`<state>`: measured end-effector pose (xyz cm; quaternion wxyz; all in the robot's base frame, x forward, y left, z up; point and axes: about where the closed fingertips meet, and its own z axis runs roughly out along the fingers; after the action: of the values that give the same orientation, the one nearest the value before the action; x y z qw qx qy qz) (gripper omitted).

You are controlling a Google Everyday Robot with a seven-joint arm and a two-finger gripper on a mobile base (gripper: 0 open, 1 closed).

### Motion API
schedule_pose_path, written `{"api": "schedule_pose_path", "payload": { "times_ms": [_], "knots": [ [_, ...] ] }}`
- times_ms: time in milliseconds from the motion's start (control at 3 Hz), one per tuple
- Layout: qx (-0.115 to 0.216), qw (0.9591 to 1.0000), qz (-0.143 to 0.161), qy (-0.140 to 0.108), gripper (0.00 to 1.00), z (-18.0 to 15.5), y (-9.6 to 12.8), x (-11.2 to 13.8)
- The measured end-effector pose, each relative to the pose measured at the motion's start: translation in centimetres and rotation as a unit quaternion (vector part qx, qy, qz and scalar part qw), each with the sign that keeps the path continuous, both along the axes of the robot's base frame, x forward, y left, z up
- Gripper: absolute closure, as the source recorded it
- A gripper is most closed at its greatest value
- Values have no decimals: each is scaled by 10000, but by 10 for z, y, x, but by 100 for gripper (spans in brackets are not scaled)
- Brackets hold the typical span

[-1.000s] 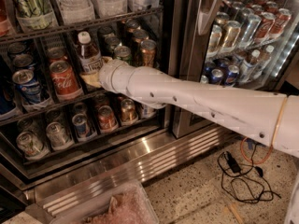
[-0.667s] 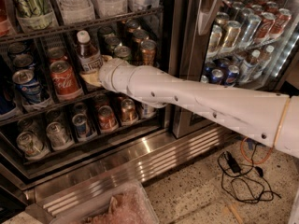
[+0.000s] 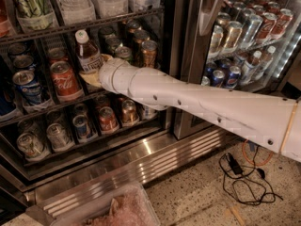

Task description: Pick blue plastic bottle from middle shelf of fridge

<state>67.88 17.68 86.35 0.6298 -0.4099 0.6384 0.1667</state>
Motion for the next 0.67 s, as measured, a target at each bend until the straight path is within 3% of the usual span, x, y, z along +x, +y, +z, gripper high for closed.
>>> {"api": "schedule_pose_path", "payload": {
  "times_ms": [667],
  "knots": [
    [22, 9998, -44, -189, 100, 6, 1, -11]
  ]
}}
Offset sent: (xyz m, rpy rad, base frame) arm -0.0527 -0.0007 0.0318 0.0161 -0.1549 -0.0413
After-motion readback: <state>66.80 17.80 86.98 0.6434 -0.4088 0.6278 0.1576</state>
